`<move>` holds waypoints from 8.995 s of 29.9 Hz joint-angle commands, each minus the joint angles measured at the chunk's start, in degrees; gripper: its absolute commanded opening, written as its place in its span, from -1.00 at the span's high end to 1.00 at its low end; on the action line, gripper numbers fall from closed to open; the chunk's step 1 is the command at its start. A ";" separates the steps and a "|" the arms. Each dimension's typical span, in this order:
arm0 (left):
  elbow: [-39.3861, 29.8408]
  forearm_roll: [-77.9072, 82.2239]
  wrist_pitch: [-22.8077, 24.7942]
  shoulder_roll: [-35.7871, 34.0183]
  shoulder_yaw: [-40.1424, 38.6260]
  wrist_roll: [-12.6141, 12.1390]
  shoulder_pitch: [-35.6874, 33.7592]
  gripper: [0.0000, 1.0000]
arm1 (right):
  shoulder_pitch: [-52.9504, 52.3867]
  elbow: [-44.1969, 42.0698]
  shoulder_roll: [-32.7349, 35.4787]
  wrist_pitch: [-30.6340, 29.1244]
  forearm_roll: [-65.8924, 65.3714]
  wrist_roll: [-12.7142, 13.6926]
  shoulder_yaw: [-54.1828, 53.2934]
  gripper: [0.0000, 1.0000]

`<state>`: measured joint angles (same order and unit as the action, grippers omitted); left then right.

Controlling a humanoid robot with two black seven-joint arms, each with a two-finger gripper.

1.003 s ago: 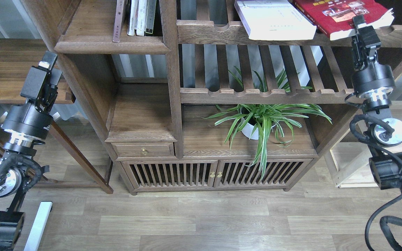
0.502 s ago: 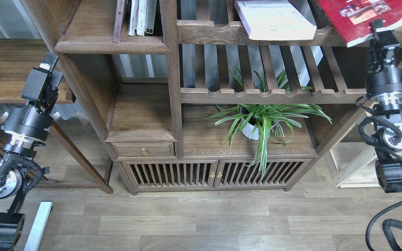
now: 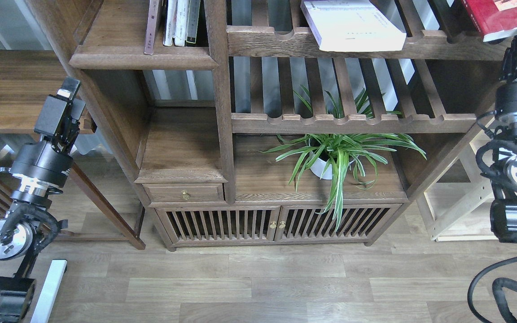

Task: Organize books on shelf
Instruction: 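Tip the red book off the top shelf toward the robot with the right gripper, then lower the red book with the right gripper toward the left gripper, then pinch the red book's lower edge between both grippers and hold it, then grip the red book with the left gripper and release the right gripper, then lift the red book with the left gripper up toward the top shelf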

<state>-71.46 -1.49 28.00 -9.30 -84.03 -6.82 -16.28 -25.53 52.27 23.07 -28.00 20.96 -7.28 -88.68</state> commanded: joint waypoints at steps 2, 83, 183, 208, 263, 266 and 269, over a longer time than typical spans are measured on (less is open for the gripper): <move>0.61 -0.70 0.00 0.16 0.01 0.06 0.11 -0.98 | 3.54 0.03 -0.13 0.00 0.05 -0.02 -0.27 0.84; 7.21 -41.31 0.00 -1.07 40.69 -1.61 3.71 -0.98 | 26.94 7.24 -22.01 0.00 -15.51 -0.46 23.98 0.84; 11.07 -29.53 0.00 -0.02 42.02 -0.38 6.26 0.96 | 27.72 3.73 -23.07 0.00 -26.67 0.07 35.51 -0.99; 9.23 -28.74 0.00 -1.25 34.81 0.67 8.81 0.94 | 25.97 3.19 -20.17 0.00 -16.13 0.07 30.58 -0.99; -21.45 45.79 0.00 -11.26 -11.68 -11.80 4.51 0.95 | 13.75 -8.40 -16.39 0.00 -7.07 -0.46 27.42 -0.99; -21.10 45.79 0.00 -13.37 -11.86 -12.60 1.70 0.95 | 13.75 -9.72 -16.39 0.00 -7.07 -0.63 27.42 -0.99; -20.04 45.79 0.00 -14.43 -12.12 -13.91 -1.55 0.95 | 14.01 -10.08 -16.30 0.00 -7.07 -0.63 27.33 -0.99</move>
<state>-92.39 44.30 28.00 -22.56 -95.87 -19.55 -14.86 -11.78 42.69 6.70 -28.00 13.89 -7.87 -61.25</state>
